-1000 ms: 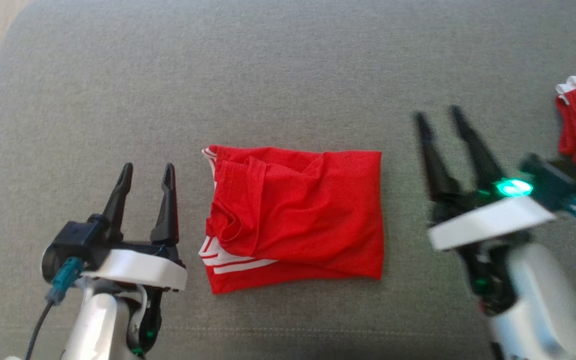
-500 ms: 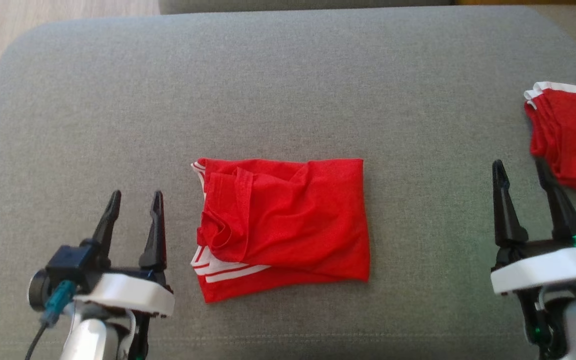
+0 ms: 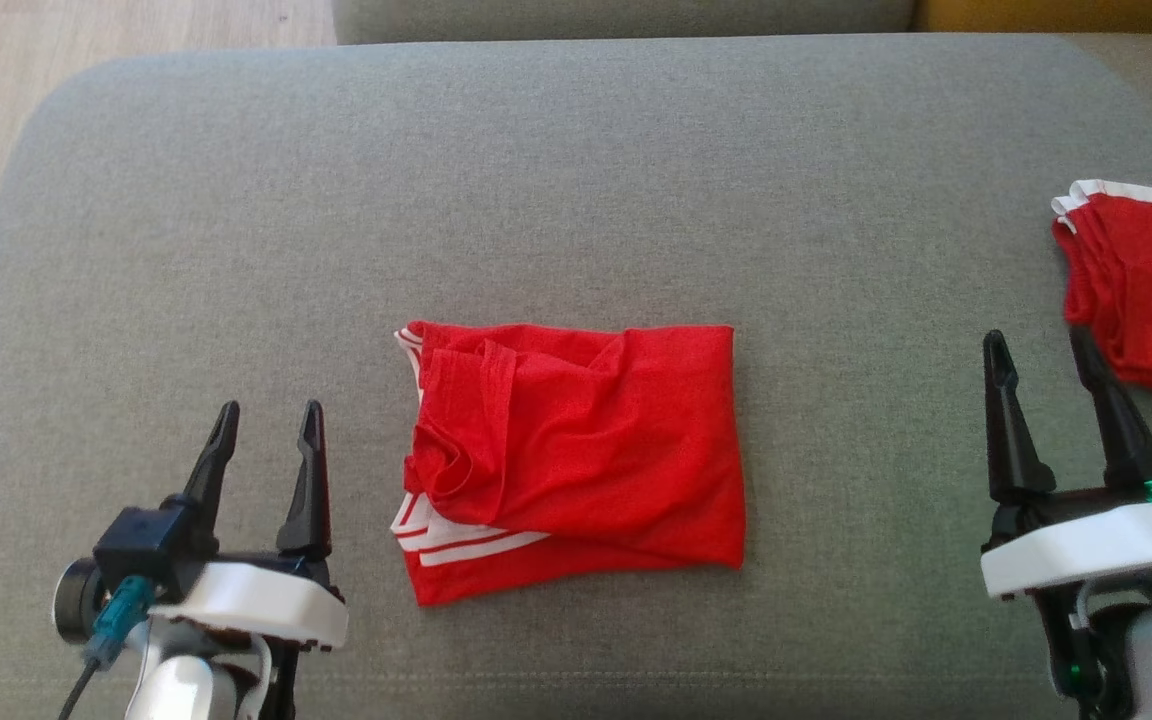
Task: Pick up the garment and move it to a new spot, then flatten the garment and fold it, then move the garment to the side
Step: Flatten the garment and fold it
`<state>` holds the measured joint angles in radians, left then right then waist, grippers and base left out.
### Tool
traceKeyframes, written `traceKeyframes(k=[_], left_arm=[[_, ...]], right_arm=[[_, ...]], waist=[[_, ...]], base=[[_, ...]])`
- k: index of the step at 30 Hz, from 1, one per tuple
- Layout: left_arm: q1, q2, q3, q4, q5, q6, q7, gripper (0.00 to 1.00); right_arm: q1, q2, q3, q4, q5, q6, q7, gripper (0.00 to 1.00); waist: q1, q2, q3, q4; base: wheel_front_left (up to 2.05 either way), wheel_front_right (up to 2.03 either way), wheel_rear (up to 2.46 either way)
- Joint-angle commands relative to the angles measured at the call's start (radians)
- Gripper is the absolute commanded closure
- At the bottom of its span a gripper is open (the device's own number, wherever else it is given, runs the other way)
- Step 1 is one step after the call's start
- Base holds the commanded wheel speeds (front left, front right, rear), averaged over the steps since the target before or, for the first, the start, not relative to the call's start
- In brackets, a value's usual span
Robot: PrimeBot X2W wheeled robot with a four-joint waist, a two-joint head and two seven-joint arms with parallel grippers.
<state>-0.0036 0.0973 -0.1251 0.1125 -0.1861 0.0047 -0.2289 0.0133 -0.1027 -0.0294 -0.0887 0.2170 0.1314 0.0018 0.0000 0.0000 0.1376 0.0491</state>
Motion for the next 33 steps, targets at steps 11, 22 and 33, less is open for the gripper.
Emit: traceKeyframes(k=[11,22,33], left_arm=[[-0.037,0.026,0.020,-0.043,-0.001,0.013,0.006,0.00],[-0.106,0.023,-0.008,-0.030,-0.002,0.001,-0.003,0.00],[-0.151,0.003,-0.033,0.000,-0.013,-0.004,-0.022,0.00]], right_arm=[[-0.009,0.008,0.036,-0.036,-0.012,-0.001,0.008,0.00],[-0.116,0.044,0.261,0.117,0.037,-0.001,0.001,1.00],[-0.336,0.052,0.599,0.403,0.193,-0.001,-0.039,1.00]], waist=[[0.0000,0.0000,0.007,0.000],[0.0000,0.0000,0.059,0.050],[0.0000,0.0000,0.109,0.127]], base=[[0.00,0.00,0.00],[0.00,0.00,0.00],[0.00,0.00,0.00]])
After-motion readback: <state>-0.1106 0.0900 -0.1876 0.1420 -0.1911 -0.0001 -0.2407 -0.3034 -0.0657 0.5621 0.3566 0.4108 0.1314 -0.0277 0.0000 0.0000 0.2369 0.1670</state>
